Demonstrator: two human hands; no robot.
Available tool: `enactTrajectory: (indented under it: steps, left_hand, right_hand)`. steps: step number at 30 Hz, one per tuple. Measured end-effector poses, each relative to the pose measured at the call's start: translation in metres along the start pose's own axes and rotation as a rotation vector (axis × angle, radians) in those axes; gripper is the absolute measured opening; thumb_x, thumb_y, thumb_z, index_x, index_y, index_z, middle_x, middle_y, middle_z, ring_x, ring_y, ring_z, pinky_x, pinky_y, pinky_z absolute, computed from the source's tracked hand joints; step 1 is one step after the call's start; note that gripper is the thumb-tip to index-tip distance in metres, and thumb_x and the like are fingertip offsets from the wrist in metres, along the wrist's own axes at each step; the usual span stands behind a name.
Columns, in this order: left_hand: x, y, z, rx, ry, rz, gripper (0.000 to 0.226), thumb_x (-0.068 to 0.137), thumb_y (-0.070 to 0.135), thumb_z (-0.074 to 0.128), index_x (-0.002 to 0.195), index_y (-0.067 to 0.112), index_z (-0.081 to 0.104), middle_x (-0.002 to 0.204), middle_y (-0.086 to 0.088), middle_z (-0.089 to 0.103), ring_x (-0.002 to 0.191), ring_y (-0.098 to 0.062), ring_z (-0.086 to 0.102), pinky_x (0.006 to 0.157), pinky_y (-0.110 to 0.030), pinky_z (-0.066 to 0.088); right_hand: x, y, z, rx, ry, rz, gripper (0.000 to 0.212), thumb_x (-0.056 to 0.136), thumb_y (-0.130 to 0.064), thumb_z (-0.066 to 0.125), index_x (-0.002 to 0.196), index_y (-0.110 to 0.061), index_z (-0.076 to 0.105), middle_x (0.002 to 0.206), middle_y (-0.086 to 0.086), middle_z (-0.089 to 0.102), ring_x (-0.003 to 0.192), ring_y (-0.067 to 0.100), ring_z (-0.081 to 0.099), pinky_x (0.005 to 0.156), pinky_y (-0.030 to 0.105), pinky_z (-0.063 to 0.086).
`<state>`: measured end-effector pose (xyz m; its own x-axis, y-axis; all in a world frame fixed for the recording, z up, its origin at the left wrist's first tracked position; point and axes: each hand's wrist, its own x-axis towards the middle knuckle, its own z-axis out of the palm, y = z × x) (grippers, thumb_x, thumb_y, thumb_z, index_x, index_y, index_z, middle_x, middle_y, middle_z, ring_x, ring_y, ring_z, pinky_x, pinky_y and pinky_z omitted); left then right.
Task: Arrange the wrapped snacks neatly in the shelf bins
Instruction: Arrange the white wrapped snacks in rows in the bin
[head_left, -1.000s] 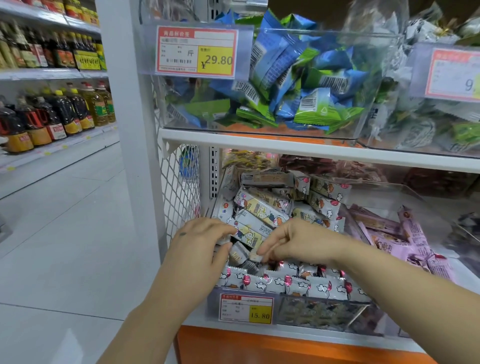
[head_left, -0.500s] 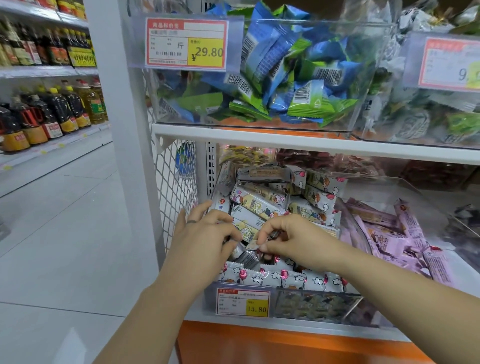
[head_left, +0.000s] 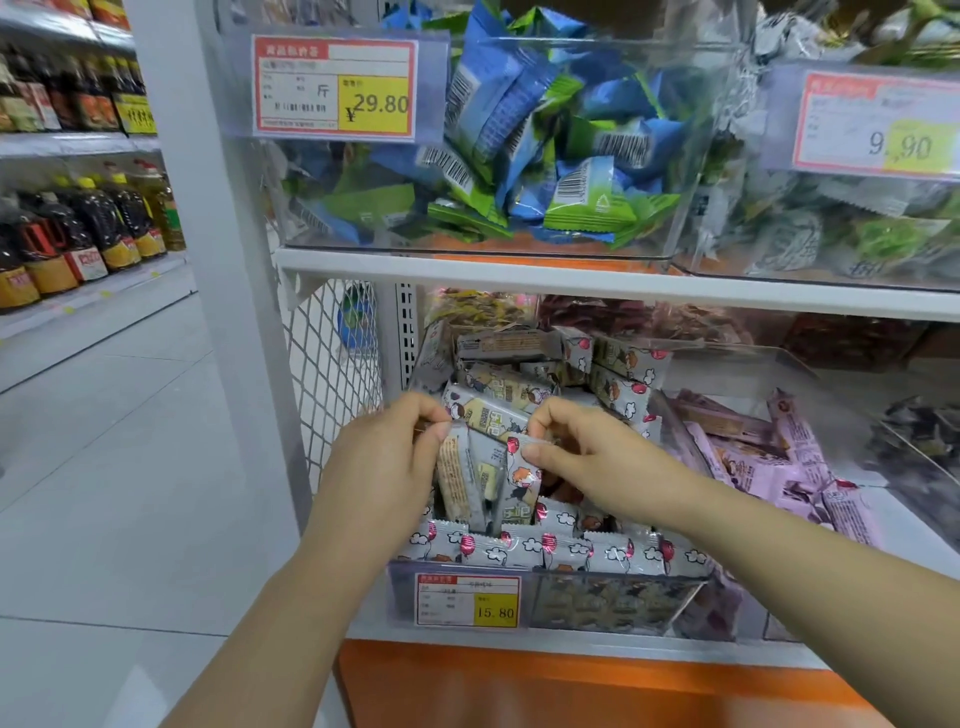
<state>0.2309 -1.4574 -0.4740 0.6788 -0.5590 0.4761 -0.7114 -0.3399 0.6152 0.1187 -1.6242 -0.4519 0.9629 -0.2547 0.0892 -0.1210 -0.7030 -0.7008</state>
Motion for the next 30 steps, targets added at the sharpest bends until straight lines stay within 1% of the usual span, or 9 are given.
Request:
enactTrajectory:
  steps: [4,8,11,15,18,20,25,28,30]
  left_hand:
    - [-0.001,0.002,0.000,0.047,-0.046,0.021,0.006,0.091,0.031,0.048,0.089,0.033,0.054,0.076,0.010,0.063,0.078,-0.014,0.057,0.072,-0.038,0.048]
    - [-0.007,0.006,0.006,0.146,-0.114,0.083,0.008,0.093,0.030,0.051,0.087,0.032,0.055,0.068,0.017,0.055,0.070,0.002,0.047,0.088,-0.027,0.034]
    - [-0.008,0.004,0.006,0.174,-0.120,0.107,0.011,0.094,0.028,0.051,0.084,0.033,0.053,0.064,0.016,0.055,0.067,0.007,0.041,0.095,-0.027,0.029]
    - [-0.008,0.006,0.003,0.183,-0.149,0.095,0.011,0.096,0.026,0.047,0.092,0.026,0.057,0.069,0.011,0.058,0.074,-0.007,0.055,0.088,-0.025,0.036]
    - [-0.005,0.007,-0.003,0.127,-0.168,0.020,0.012,0.098,0.028,0.039,0.093,0.028,0.050,0.065,0.008,0.060,0.063,-0.001,0.058,0.058,-0.012,0.041]
    - [-0.004,0.009,-0.007,0.045,-0.162,-0.042,0.014,0.099,0.027,0.036,0.089,0.033,0.044,0.061,0.006,0.063,0.055,-0.001,0.058,0.050,-0.017,0.042]
    - [-0.006,0.012,-0.013,-0.173,-0.148,-0.156,0.018,0.100,0.025,0.031,0.084,0.030,0.038,0.064,0.000,0.069,0.056,-0.023,0.058,0.046,-0.021,0.039]
    - [-0.007,0.012,-0.015,-0.243,-0.164,-0.191,0.017,0.100,0.027,0.030,0.085,0.028,0.039,0.067,-0.002,0.069,0.043,-0.014,0.046,0.044,-0.025,0.039]
    - [-0.006,0.012,-0.015,-0.264,-0.172,-0.187,0.017,0.100,0.027,0.031,0.085,0.026,0.040,0.071,-0.003,0.069,0.054,-0.021,0.056,0.051,-0.034,0.045]
  right_hand:
    - [0.003,0.004,-0.001,-0.090,0.009,-0.035,0.012,0.094,-0.027,0.053,0.086,-0.018,0.050,0.065,-0.010,0.044,0.053,0.002,0.035,0.053,0.016,0.031]
    - [0.004,0.008,-0.002,-0.164,-0.030,-0.053,0.015,0.094,-0.029,0.054,0.080,-0.031,0.049,0.068,-0.013,0.046,0.055,-0.002,0.041,0.055,0.015,0.032]
    - [0.005,0.009,-0.004,-0.186,-0.061,-0.048,0.012,0.093,-0.030,0.055,0.082,-0.029,0.052,0.067,-0.012,0.047,0.054,0.001,0.040,0.054,0.015,0.033]
    - [0.002,0.006,-0.007,-0.209,-0.144,-0.053,0.014,0.094,-0.028,0.054,0.080,-0.024,0.054,0.062,-0.010,0.048,0.051,0.002,0.040,0.053,0.015,0.034]
    - [0.000,0.001,-0.009,-0.232,-0.187,-0.072,0.023,0.095,-0.026,0.053,0.073,-0.033,0.047,0.059,-0.010,0.046,0.049,0.000,0.041,0.052,0.013,0.032]
    - [-0.001,0.001,-0.009,-0.259,-0.182,-0.078,0.020,0.095,-0.027,0.052,0.076,-0.031,0.048,0.061,-0.010,0.046,0.050,0.000,0.041,0.052,0.014,0.032]
    - [-0.002,0.006,0.000,-0.265,-0.179,-0.076,0.022,0.098,-0.032,0.044,0.079,-0.022,0.047,0.065,-0.001,0.046,0.053,0.006,0.036,0.054,0.023,0.030]
    - [-0.004,0.006,-0.003,-0.212,-0.209,-0.049,0.022,0.098,-0.033,0.043,0.078,-0.025,0.048,0.063,-0.003,0.044,0.051,0.006,0.035,0.053,0.022,0.030]
    - [-0.005,0.005,-0.005,-0.202,-0.223,-0.047,0.021,0.098,-0.033,0.044,0.080,-0.024,0.050,0.063,-0.003,0.044,0.052,0.009,0.035,0.054,0.025,0.031]
